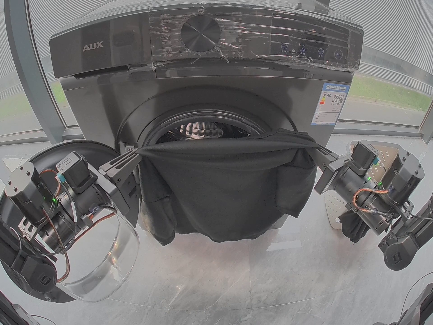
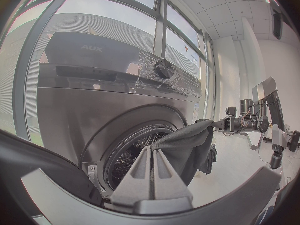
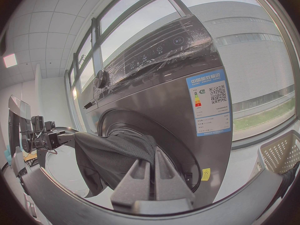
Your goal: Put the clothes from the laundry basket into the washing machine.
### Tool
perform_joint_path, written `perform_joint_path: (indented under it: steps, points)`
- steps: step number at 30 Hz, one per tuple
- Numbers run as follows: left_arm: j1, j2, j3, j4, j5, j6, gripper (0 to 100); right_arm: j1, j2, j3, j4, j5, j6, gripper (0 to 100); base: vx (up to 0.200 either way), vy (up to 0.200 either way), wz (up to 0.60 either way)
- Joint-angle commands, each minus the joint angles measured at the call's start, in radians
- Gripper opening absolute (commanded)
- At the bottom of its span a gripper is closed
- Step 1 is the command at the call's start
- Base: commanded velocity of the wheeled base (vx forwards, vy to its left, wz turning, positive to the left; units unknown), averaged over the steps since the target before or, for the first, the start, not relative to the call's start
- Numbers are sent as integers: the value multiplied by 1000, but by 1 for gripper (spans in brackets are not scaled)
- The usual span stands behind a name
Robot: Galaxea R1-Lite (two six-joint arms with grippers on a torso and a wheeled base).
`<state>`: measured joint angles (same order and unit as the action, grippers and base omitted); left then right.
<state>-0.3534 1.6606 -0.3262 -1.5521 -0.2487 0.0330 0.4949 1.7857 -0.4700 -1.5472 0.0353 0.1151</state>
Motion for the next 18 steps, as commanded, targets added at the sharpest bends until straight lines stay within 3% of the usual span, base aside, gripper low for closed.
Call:
perform_joint_path:
  steps: [1,8,18]
  points:
    - [-1,-2,-5,0,0,1,0,2,-3,-1,-1,1,0,0,0,0,0]
    - [-1,-2,-4,0,0,2,0,5,-9,2,-1,1,0,0,0,0,0]
    - [22,-59,30,0,-1,1,0,82,-12,16,-1,-9,8,0,0,0,0]
